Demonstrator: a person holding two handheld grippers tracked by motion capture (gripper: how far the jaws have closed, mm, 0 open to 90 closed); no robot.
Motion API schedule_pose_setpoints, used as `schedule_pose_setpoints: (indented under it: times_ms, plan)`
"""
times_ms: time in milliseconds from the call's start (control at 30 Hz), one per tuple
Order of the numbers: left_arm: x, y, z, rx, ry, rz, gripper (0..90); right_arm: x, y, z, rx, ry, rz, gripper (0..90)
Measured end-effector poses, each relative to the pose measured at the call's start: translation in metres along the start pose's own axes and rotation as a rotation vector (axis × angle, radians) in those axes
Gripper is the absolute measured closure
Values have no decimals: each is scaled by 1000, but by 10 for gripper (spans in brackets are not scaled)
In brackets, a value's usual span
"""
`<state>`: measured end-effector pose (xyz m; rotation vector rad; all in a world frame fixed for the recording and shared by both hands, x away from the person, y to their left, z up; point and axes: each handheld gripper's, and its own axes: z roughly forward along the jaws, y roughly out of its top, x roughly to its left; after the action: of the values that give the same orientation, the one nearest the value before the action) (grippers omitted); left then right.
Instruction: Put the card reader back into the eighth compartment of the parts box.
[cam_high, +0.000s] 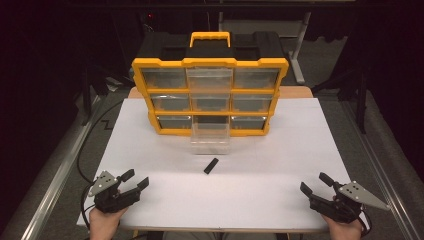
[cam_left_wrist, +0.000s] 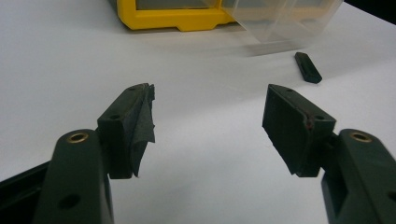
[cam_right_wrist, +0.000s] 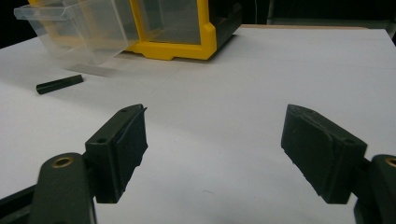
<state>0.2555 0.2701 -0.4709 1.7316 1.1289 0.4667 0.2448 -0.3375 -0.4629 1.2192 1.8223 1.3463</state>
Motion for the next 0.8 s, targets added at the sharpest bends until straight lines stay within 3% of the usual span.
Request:
schedule_pose_setpoints:
  times_ms: [567, 800]
  plan:
    - [-7, 2, 3, -2, -11, 0, 352, 1, 0, -1, -3, 13, -4, 226]
    - [-18, 7, 11, 10, -26, 30, 352, 1, 0, -1, -5, 24, -6, 226]
